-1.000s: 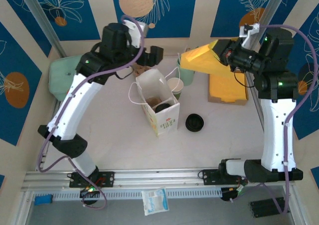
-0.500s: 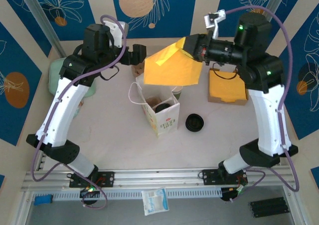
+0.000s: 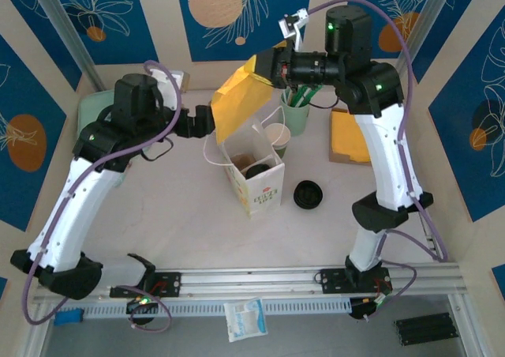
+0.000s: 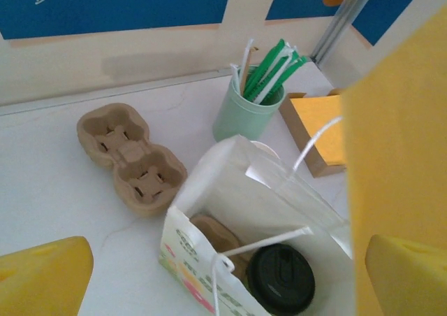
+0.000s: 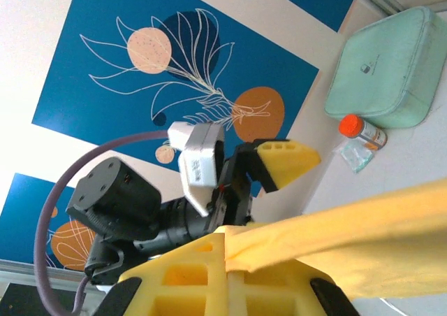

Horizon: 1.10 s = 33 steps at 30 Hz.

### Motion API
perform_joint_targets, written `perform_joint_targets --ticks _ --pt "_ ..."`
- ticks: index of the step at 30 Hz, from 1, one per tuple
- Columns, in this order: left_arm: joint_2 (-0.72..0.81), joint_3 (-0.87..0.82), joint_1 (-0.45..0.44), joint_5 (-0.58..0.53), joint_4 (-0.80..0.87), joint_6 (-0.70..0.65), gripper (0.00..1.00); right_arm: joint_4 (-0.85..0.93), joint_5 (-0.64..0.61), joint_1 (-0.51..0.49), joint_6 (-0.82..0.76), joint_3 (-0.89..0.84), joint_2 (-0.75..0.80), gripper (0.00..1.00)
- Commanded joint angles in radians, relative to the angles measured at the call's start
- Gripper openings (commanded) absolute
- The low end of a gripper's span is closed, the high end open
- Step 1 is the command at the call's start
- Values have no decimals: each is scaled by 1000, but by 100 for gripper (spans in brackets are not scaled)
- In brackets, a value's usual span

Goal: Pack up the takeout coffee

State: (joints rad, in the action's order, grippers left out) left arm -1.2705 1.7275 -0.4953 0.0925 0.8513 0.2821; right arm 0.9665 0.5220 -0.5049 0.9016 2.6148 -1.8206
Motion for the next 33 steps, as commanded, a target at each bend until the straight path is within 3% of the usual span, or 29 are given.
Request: perform_joint_targets --ticks 1,16,27,33 --pt "39 -33 8 64 -38 33 100 11 55 -10 9 42 -45 0" --pt "78 -163 7 139 -90 80 99 33 98 -35 -22 35 -131 0" --pt "66 -202 -3 169 -117 91 99 54 92 -39 -52 -15 -112 0" --pt "61 -216 -16 183 -123 96 100 35 76 -41 -72 -135 -51 0"
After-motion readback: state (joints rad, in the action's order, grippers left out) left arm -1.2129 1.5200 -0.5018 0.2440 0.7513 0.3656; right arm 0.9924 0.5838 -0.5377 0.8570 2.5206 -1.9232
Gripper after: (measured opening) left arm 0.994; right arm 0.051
